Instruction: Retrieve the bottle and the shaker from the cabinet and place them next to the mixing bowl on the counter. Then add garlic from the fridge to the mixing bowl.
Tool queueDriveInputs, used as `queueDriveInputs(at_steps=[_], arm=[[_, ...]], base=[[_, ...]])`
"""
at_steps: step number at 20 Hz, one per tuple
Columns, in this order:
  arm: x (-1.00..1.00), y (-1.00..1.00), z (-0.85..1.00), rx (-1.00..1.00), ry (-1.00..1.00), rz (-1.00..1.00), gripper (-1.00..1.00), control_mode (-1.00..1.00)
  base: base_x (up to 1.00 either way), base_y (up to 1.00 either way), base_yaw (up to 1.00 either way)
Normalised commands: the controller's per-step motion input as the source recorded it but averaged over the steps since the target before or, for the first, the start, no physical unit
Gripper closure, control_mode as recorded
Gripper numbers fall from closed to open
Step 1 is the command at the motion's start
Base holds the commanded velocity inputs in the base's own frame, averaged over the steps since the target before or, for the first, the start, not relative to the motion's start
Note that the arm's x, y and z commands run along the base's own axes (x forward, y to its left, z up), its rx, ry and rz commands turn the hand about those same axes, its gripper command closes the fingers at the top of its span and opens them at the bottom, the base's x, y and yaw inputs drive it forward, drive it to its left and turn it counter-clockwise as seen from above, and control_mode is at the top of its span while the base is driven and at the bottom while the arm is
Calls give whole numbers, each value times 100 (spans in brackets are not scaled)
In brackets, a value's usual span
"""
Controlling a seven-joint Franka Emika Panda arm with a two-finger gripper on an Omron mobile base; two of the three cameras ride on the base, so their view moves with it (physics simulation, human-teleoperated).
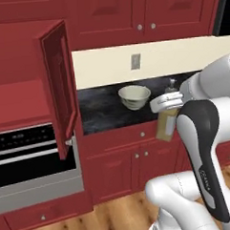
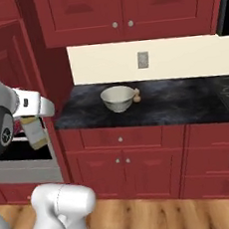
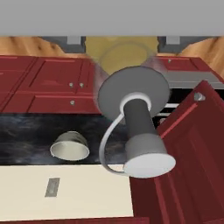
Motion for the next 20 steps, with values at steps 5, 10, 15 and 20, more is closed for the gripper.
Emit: queueDriveInputs(at_steps=[5,10,15,20], arm=[[0,0,0,0,0,0,100,100],[0,0,0,0,0,0,100,100],[0,0,0,0,0,0,100,100],[0,0,0,0,0,0,100,100]], base=[[99,-100,8],[85,-92,-2],[38,-36,-7],[20,44,-9]])
